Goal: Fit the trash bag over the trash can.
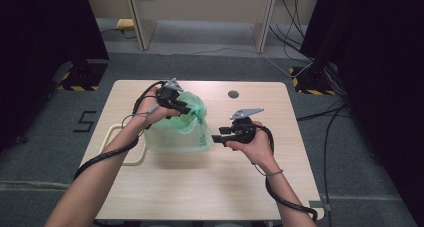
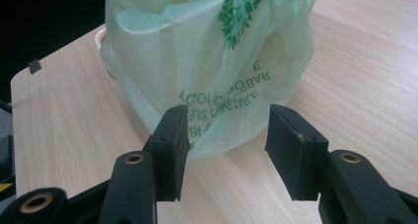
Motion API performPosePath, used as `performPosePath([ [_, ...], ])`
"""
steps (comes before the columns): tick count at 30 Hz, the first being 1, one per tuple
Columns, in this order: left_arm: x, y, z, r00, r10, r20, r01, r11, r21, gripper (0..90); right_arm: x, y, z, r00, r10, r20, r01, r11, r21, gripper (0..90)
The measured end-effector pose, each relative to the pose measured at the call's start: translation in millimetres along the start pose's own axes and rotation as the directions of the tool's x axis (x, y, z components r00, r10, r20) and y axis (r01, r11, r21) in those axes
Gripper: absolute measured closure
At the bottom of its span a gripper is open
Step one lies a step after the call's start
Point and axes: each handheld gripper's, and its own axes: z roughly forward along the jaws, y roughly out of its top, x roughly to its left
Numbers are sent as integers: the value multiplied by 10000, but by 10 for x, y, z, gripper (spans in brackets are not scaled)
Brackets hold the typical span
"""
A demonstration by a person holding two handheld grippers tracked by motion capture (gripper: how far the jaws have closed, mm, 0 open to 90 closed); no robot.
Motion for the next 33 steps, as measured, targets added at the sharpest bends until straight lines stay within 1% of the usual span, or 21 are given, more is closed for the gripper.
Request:
performPosePath([
  [4,23,16,116,9999,-136,-95,137,9999,94,699,-11,-12,-8,10000,34,7,-34,10000,14,510],
  [5,30,20,142,9998,-117,-141,119,9999,121,702,-10,-13,-13,10000,51,7,-51,10000,2,510],
  [10,70,34,252,9980,-109,-627,111,9999,25,712,-19,-22,-34,10000,51,26,-51,10000,-18,507],
  [13,77,31,283,9959,-112,-895,109,9999,-43,714,-25,-36,-46,10000,58,35,-58,10000,-26,506],
  [15,73,28,289,9934,-9,-1151,4,10000,-40,714,-29,-48,-51,10000,88,23,-88,10000,-20,506],
  [18,83,21,294,9907,-34,-1359,28,10000,-43,713,-33,-65,-50,9999,164,18,-164,9999,11,505],
  [21,108,7,303,9876,-153,-1560,156,9999,2,712,-31,-73,-42,9999,127,-3,-127,9999,4,505],
  [23,121,-4,306,9864,-216,-1629,224,9997,31,713,-26,-75,-36,9999,116,-34,-116,9999,-6,504],
  [28,106,2,259,9844,-99,-1758,89,9999,-68,707,-18,-67,-35,9999,123,-54,-123,9999,5,503],
  [30,97,4,225,9853,-113,-1703,97,9999,-106,699,-16,-65,-37,9999,112,-60,-112,9999,7,503],
  [33,80,6,133,9890,-123,-1473,112,9999,-78,685,-12,-64,-42,9999,79,-82,-80,10000,-26,502],
])
